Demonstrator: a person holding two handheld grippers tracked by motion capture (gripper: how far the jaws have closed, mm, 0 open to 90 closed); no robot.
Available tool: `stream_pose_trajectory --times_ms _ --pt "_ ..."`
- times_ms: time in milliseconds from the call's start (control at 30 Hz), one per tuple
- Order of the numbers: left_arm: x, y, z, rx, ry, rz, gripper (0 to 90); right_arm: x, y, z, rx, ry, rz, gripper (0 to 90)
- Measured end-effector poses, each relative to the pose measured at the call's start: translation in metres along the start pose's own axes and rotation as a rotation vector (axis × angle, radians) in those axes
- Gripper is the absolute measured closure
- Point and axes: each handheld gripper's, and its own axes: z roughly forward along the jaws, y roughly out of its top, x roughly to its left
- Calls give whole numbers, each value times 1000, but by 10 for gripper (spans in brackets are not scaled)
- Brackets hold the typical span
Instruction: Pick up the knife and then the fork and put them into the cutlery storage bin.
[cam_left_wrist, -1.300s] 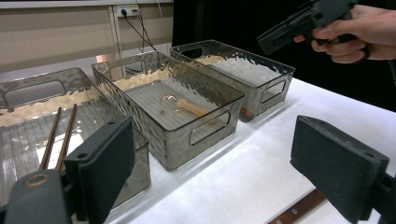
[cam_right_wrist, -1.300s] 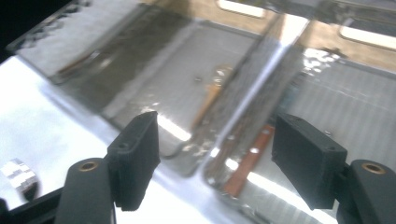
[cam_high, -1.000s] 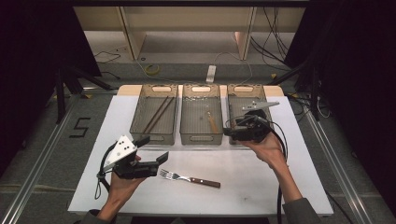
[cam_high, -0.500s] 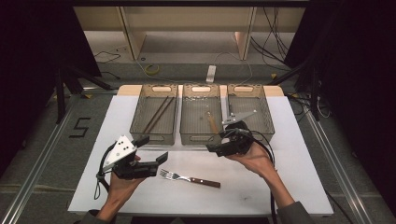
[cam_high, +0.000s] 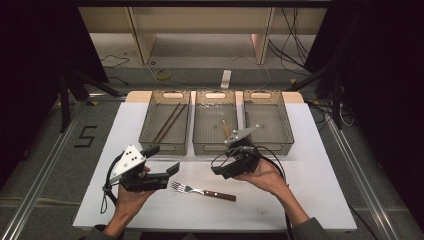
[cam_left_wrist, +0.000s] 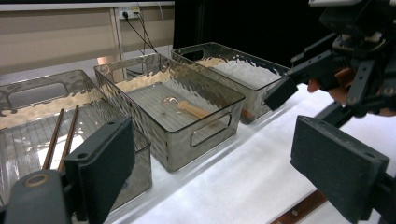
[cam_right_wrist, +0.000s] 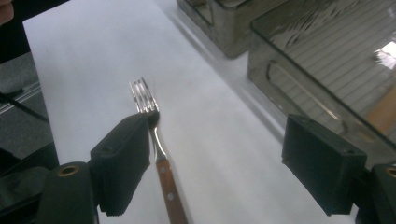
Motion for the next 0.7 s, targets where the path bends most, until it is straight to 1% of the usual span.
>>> stream_pose_trajectory --times_ms 267,467,533,700 --pt "0 0 0 -3 -2 -3 132 8 -3 12 76 19 -52 251" --pt "1 0 -1 -10 -2 -6 132 11 -8 17 107 16 -62 252" --pt "1 0 -1 -10 -3 -4 132 12 -10 19 120 24 -60 252" --pt "1 0 -1 -11 -5 -9 131 13 -15 24 147 19 -78 257"
